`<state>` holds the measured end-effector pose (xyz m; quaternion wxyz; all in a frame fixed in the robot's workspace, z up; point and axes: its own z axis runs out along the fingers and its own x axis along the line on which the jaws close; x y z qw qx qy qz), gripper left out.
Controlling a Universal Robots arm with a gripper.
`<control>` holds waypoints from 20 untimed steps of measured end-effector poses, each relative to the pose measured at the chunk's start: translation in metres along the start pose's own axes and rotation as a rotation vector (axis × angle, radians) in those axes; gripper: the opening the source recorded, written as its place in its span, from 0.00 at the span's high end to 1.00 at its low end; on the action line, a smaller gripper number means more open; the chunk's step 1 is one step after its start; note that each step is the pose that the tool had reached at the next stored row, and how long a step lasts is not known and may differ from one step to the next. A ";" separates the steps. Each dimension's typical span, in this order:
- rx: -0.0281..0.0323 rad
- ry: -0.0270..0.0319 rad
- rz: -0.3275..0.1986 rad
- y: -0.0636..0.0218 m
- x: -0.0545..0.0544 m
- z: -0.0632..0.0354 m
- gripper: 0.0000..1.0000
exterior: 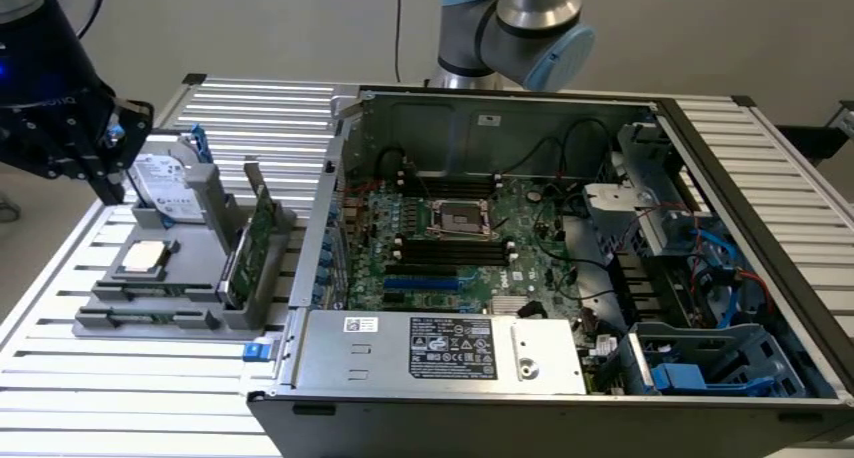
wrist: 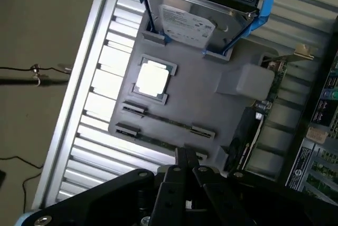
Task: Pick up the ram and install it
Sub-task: 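Pick up the ram and move it above insertion slot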
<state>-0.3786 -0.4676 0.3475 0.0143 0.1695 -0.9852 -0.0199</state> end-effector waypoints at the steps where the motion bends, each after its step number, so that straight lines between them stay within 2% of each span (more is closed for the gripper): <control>1: 0.0004 0.0008 -0.019 0.0000 0.000 0.0001 0.89; 20: 0.0078 0.0160 -0.363 -0.0001 0.000 0.0013 0.89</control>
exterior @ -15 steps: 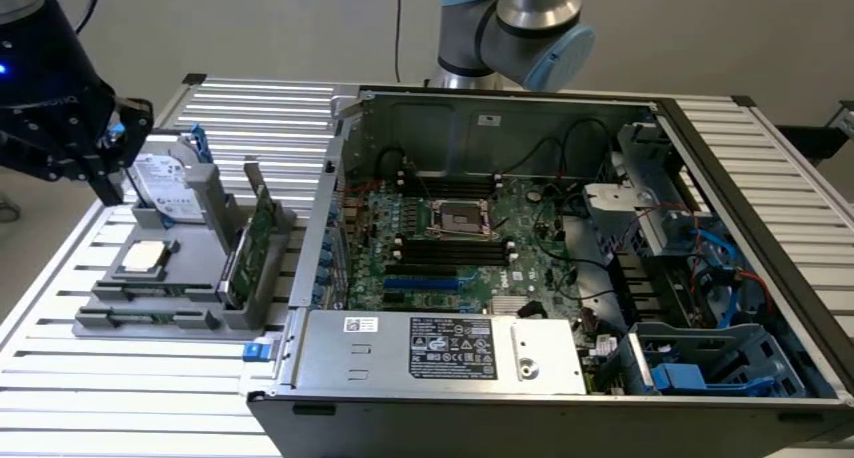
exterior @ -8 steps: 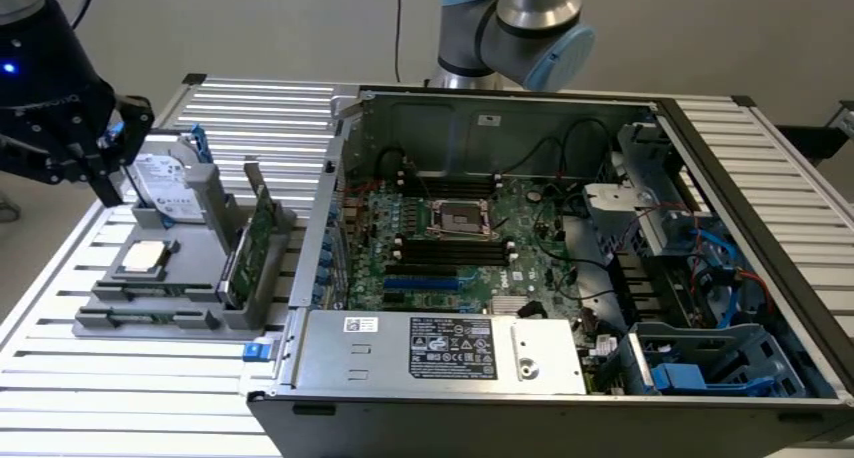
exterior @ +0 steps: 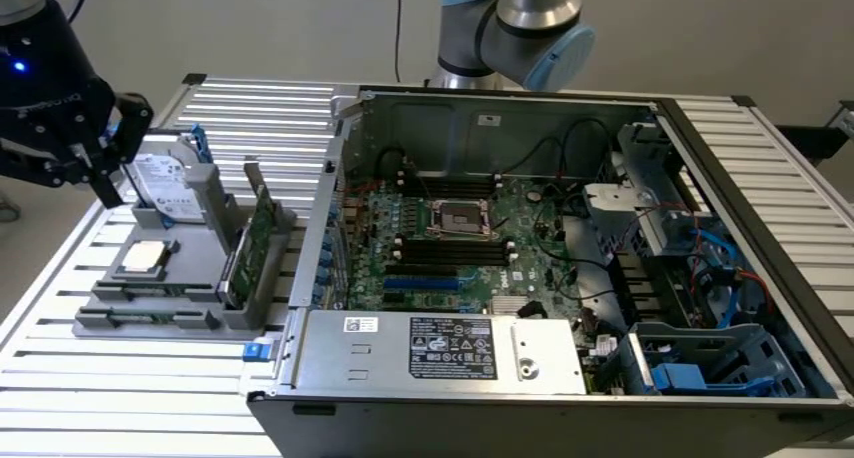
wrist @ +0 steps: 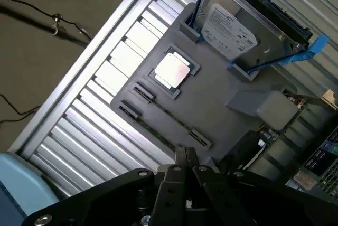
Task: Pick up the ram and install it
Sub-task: 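Pick up the ram and move it above insertion slot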
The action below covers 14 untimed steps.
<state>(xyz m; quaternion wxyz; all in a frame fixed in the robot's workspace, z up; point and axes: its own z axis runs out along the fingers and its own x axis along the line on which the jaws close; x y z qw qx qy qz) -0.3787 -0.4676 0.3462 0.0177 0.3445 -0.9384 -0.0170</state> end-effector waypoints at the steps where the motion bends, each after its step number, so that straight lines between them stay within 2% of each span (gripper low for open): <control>1: 0.0004 0.0008 -0.018 0.0000 0.000 0.0000 0.89; 14: 0.0055 0.0112 -0.255 0.0000 0.000 0.0010 0.89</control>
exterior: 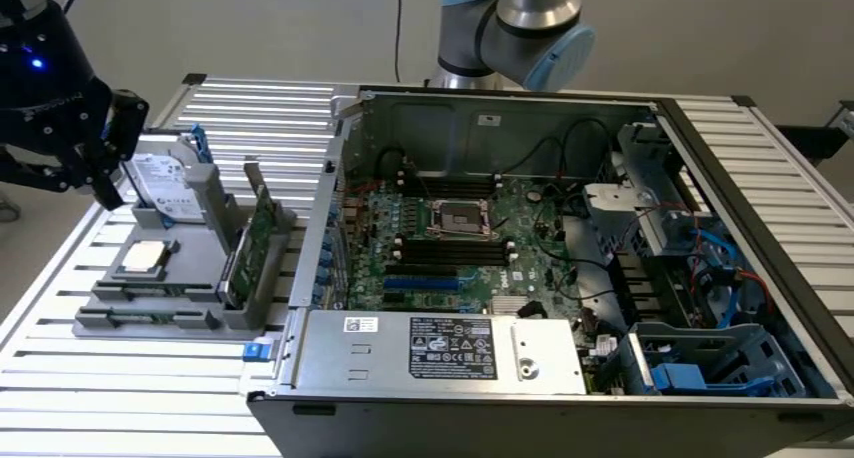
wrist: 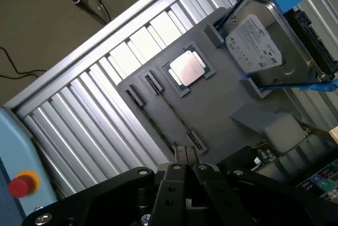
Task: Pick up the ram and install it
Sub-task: 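Pick up the ram and move it above insertion slot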
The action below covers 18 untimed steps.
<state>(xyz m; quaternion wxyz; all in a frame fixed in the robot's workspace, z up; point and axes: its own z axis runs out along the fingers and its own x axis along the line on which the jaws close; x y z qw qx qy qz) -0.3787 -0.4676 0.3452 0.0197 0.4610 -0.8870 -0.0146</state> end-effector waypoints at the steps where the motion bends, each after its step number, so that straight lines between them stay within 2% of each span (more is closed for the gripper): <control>1: 0.0004 0.0007 -0.018 0.0000 0.000 0.0001 0.89; 18: 0.0070 0.0145 -0.328 -0.0002 0.000 0.0040 0.89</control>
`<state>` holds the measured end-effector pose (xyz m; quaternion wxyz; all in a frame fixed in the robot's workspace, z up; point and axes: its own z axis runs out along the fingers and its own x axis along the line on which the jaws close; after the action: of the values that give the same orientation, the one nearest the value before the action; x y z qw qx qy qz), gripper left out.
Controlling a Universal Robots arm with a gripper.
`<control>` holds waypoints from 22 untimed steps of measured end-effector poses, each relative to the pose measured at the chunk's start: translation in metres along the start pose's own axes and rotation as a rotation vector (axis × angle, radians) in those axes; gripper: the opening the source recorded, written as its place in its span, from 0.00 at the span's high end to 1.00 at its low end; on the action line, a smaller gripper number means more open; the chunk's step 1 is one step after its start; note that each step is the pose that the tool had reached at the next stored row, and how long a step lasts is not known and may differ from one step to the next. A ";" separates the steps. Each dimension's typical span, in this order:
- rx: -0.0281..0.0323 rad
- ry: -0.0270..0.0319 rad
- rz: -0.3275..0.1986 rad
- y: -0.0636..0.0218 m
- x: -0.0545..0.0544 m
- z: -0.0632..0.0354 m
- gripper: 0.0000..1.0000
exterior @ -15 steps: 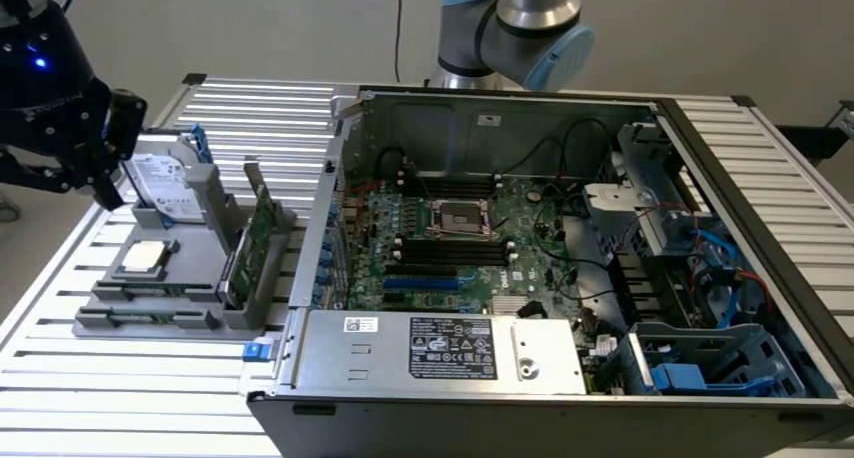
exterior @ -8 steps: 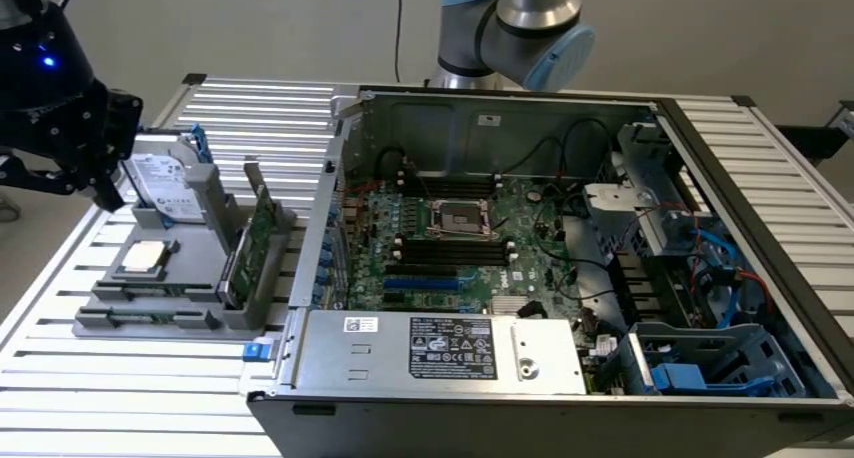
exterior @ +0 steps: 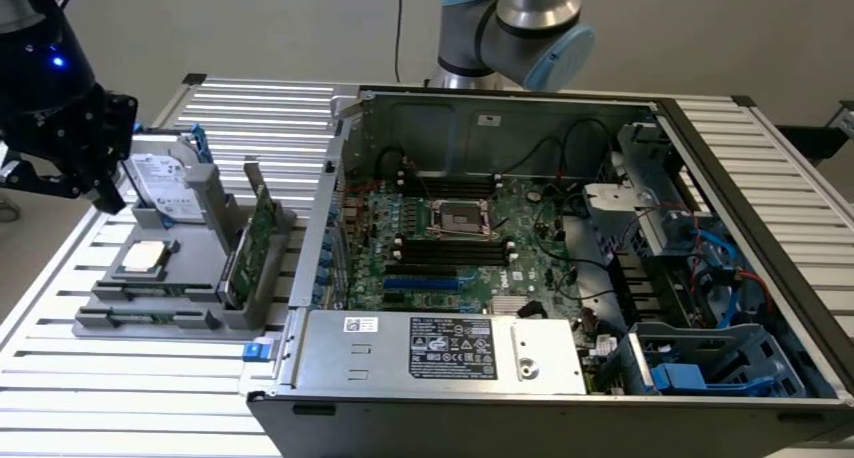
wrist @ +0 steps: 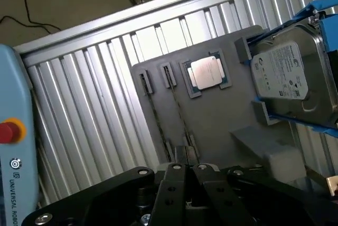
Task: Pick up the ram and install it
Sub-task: 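Pick up the ram and move it above insertion slot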
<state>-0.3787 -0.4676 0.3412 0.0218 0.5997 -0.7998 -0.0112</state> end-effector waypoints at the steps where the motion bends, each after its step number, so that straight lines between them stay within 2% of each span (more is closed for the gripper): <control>1: 0.0004 0.0008 -0.018 0.0000 0.000 0.0004 0.89; 13: 0.0056 0.0102 -0.236 -0.0003 0.000 0.0064 0.88; 14: 0.0059 0.0111 -0.254 -0.0003 0.000 0.0070 0.76; 16: 0.0068 0.0126 -0.290 -0.0004 0.000 0.0084 0.76; 17: 0.0073 0.0133 -0.308 -0.0004 0.000 0.0093 0.70; 22: 0.0076 0.0135 -0.330 -0.0014 0.002 0.0178 0.70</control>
<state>-0.3788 -0.4704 0.3234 0.0228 0.7231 -0.6903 -0.0075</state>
